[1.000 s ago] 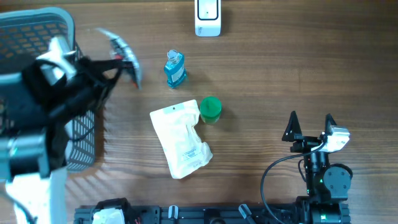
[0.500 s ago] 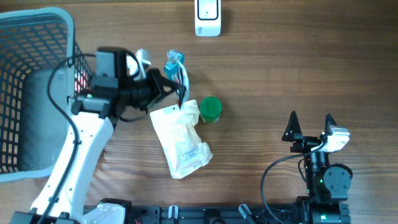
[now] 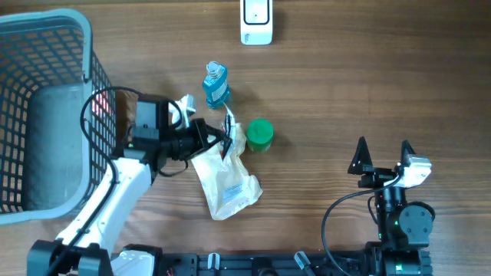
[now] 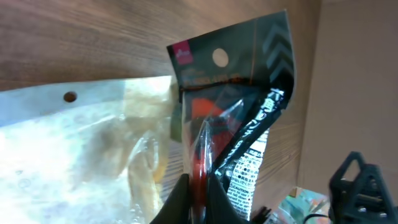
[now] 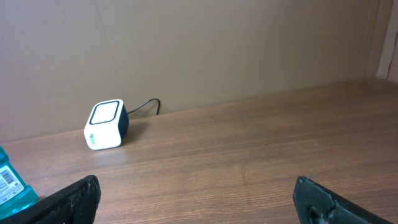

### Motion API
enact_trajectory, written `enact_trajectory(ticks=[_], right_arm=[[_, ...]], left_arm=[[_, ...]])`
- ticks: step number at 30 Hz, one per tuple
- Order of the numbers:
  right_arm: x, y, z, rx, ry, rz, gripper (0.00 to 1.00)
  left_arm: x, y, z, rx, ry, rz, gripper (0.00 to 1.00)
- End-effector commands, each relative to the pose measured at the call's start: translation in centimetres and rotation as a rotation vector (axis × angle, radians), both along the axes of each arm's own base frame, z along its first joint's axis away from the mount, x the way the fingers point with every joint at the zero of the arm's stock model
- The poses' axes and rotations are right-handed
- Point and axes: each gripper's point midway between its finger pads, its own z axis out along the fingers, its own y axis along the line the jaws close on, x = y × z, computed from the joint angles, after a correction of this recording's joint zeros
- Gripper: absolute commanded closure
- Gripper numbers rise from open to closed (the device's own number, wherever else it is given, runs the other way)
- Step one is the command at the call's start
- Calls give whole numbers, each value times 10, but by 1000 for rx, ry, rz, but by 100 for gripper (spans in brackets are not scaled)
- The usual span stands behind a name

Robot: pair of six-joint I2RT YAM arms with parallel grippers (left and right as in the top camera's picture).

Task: Scan the item barcode
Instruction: 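Lift the wrench package out and place it beside the green jar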

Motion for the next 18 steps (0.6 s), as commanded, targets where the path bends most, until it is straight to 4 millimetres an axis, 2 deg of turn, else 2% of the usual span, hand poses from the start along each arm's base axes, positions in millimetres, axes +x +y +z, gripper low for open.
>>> enact_trajectory(ticks=[1,6,18], right_arm=[[0,4,2,-18,-11,20,0],[0,4,2,-18,-11,20,0],[0,4,2,-18,-11,20,0]], left_arm=[[-16,-2,-16,-16,-3,-36,96],[-27,0,-31,-10,28,-34,96],[-30,22,-62,122,61,56,96]])
